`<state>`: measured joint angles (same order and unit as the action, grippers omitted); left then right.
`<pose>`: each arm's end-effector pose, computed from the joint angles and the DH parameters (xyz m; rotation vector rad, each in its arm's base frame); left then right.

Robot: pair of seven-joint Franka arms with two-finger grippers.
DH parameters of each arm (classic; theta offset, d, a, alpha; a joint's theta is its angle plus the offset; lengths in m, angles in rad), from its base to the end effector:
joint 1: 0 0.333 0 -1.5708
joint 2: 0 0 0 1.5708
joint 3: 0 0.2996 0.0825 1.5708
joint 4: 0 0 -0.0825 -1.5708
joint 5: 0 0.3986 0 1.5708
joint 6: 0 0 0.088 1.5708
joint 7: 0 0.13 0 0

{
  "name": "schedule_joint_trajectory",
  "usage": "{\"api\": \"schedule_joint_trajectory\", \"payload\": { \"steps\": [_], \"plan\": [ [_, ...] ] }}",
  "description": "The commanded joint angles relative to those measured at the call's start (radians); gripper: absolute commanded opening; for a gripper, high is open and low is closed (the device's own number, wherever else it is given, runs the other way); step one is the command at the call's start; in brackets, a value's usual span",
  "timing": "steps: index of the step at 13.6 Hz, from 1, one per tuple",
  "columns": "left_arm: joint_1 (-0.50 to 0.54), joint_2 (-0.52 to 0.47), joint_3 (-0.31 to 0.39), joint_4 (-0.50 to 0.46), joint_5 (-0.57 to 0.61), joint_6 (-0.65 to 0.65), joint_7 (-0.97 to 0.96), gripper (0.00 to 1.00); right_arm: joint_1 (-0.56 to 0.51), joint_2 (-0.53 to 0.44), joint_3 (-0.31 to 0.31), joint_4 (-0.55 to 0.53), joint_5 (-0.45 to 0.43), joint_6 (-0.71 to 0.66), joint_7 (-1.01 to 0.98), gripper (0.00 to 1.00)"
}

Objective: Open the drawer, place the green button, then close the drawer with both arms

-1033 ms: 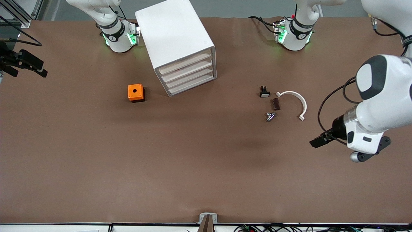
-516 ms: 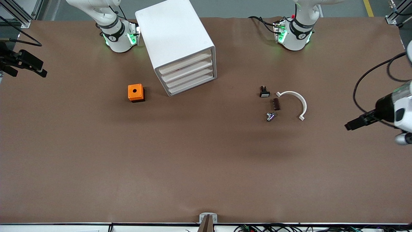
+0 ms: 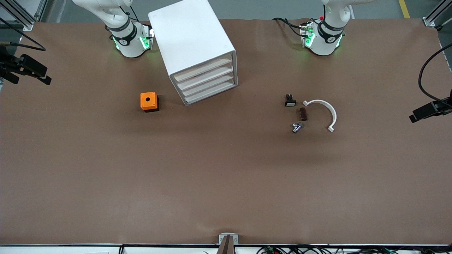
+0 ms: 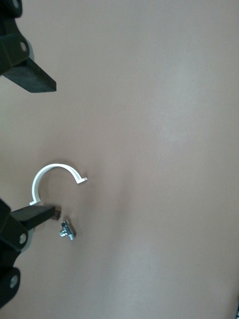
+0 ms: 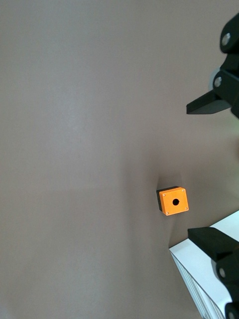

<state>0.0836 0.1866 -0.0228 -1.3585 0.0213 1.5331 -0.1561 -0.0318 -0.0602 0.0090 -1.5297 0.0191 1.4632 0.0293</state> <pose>0.6180 0.0417 0.5738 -3.1054 -0.3397 0.0174 0.5396 -0.0095 0.6289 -3.1222 0.0783 0.0099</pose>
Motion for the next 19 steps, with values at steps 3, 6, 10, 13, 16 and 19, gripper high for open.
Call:
{"api": "schedule_joint_trajectory", "payload": {
  "steps": [3,6,10,13,16,19],
  "plan": [
    [0.004,-0.067,-0.014,-0.046,0.025,-0.047,0.018,1.0,-0.016,0.002,0.011,0.013,-0.018,-0.006,-0.014,1.0],
    [0.002,-0.192,-0.014,-0.212,0.019,0.004,0.021,1.0,-0.016,0.002,0.011,0.013,-0.019,-0.006,-0.014,1.0],
    [0.008,-0.317,-0.054,-0.346,0.031,0.039,0.03,1.0,-0.014,0.002,0.011,0.013,-0.019,-0.006,-0.014,1.0],
    [0.001,-0.34,-0.066,-0.355,0.031,0.019,0.03,1.0,-0.013,0.002,0.011,0.013,-0.019,-0.006,-0.014,1.0],
    [-0.001,-0.375,-0.092,-0.384,0.031,0.021,0.032,1.0,-0.011,0.002,0.011,0.013,-0.019,-0.006,-0.014,1.0],
    [-0.024,-0.372,-0.092,-0.369,0.026,0.021,0.032,1.0,-0.011,0.002,0.011,0.013,-0.019,-0.006,-0.014,1.0]
  ]
}}
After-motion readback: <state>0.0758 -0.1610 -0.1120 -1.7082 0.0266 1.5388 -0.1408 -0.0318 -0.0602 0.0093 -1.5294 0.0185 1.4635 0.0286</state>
